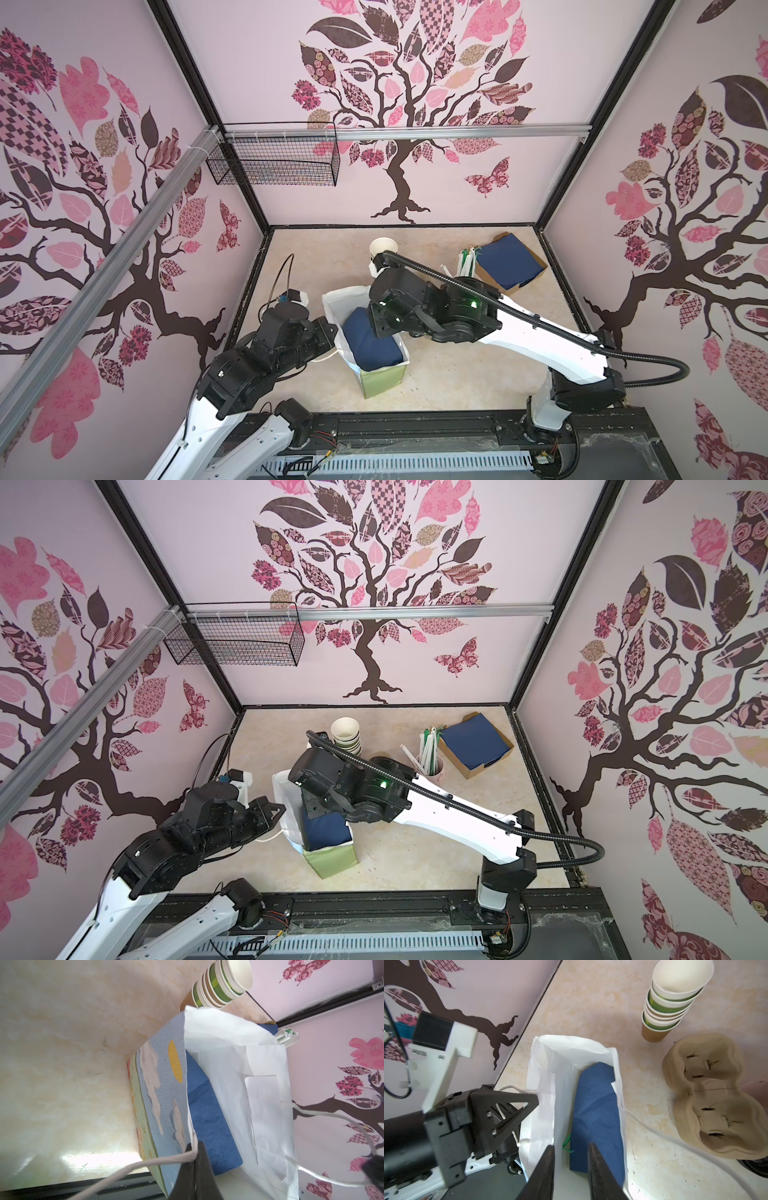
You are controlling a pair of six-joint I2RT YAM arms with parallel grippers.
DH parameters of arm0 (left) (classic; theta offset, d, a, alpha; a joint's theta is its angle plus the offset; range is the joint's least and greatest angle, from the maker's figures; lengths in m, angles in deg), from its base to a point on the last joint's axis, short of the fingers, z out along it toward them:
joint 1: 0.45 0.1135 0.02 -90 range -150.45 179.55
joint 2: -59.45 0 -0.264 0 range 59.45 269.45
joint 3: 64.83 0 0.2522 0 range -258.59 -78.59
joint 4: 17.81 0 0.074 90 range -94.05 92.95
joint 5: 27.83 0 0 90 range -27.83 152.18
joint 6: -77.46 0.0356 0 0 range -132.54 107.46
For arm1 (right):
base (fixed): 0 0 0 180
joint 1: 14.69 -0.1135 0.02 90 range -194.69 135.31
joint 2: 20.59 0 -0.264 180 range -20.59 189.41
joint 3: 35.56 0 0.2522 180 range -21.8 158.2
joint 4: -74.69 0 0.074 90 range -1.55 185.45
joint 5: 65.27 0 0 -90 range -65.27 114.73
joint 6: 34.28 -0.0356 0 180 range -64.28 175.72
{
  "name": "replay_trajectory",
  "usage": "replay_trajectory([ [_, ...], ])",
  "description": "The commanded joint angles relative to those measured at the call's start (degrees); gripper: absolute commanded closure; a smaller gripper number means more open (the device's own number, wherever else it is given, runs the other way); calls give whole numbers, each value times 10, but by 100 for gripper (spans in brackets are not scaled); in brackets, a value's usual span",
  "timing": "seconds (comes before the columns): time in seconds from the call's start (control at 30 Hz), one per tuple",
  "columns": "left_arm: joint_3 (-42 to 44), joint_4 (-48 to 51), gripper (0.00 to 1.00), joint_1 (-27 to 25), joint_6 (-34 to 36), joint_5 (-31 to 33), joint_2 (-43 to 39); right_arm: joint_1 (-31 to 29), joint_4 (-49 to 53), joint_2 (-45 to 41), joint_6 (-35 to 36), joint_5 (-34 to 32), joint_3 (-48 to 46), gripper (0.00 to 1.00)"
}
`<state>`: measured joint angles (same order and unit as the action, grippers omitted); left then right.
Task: Pack the takeout coffee
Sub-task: 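Open the right gripper and lift it out of the bag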
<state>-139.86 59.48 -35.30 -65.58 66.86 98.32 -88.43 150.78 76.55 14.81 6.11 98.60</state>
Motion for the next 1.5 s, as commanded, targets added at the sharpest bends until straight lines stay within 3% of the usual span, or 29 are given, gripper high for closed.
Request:
replay_trajectory([
  [0.0, -9, -8, 100, 3, 33, 84, -6, 18, 50, -61, 5, -38, 9, 69],
  [0.27, 8, -90, 100, 20, 83, 101, 20, 161, 89, -195, 11, -48, -81, 69],
  [0.43, 5, -136, 100, 31, 113, 96, 58, 185, 100, -232, 9, -65, -114, 68],
  [0.7, -1, -186, 100, 172, 153, -71, 118, 186, 89, -260, -9, -69, -154, 68],
  [0.83, -16, -178, 100, 208, 179, -123, 152, 186, 90, -264, -8, -76, -159, 68],
  [0.9, -21, -168, 100, 218, 176, -118, 157, 187, 90, -267, -8, -80, -162, 68],
  [1.07, -10, -166, 84, 220, 166, -86, 140, 188, 88, -272, -12, -86, -169, 68],
  [1.27, -40, -139, 51, 220, 160, -56, 117, 190, 90, -274, -13, -92, -169, 67],
  [1.47, -115, -90, 42, 220, 168, -33, 120, 193, 85, -268, -8, -89, -171, 65],
])
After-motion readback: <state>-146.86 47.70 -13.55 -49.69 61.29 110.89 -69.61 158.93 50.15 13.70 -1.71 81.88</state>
